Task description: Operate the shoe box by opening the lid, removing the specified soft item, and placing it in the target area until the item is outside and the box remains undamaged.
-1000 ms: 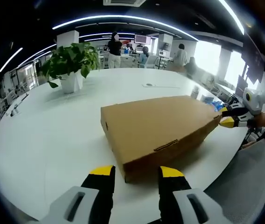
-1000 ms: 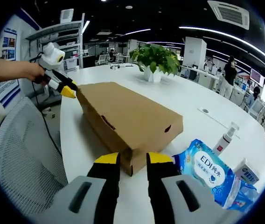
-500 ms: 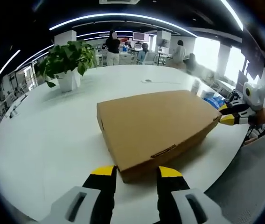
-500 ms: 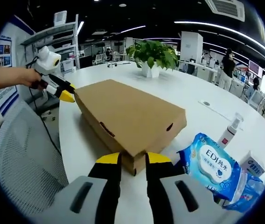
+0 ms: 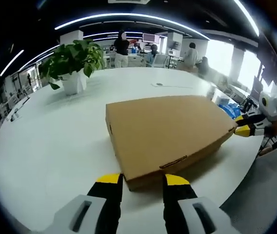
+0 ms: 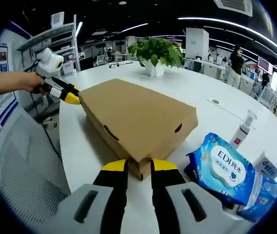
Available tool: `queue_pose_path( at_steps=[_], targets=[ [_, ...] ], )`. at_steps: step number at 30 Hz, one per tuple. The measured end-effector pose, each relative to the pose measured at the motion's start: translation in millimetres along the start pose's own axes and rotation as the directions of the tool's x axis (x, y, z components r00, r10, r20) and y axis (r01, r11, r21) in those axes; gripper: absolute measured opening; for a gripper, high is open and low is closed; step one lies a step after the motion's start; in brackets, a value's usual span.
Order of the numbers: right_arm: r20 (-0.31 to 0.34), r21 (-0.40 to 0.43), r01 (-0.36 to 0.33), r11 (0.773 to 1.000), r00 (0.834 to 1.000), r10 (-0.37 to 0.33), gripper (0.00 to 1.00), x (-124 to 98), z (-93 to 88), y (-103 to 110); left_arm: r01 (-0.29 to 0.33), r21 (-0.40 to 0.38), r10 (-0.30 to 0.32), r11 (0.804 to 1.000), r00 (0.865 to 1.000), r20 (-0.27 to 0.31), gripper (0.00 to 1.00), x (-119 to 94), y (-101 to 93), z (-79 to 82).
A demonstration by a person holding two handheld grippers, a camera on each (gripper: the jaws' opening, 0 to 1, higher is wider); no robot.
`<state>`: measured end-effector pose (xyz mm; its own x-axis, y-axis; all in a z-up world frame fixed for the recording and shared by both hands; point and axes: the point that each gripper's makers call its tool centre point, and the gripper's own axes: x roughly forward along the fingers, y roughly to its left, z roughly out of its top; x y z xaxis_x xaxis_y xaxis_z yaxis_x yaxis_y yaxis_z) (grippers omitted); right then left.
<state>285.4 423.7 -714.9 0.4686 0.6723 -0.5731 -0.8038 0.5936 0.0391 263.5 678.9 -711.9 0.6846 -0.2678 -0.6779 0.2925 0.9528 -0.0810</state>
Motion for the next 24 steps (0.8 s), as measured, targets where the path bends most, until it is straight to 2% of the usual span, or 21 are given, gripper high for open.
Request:
queue_pose_path(
  at_steps=[3, 24],
  targets=[
    [-0.017, 0.008, 0.002, 1.000, 1.000, -0.002, 0.16, 5.0, -2.0, -3.7, 0.008, 0.009, -0.008, 1.000, 1.000, -0.002, 0.32, 6.7, 3.4, 6.3],
    [-0.010, 0.070, 0.071, 0.995, 0.997, -0.070, 0.16, 24.3, 14.0, -50.7, 0.031, 0.038, -0.031, 0.999, 1.000, -0.005, 0.33, 51.0, 14.8, 49.2]
  ],
)
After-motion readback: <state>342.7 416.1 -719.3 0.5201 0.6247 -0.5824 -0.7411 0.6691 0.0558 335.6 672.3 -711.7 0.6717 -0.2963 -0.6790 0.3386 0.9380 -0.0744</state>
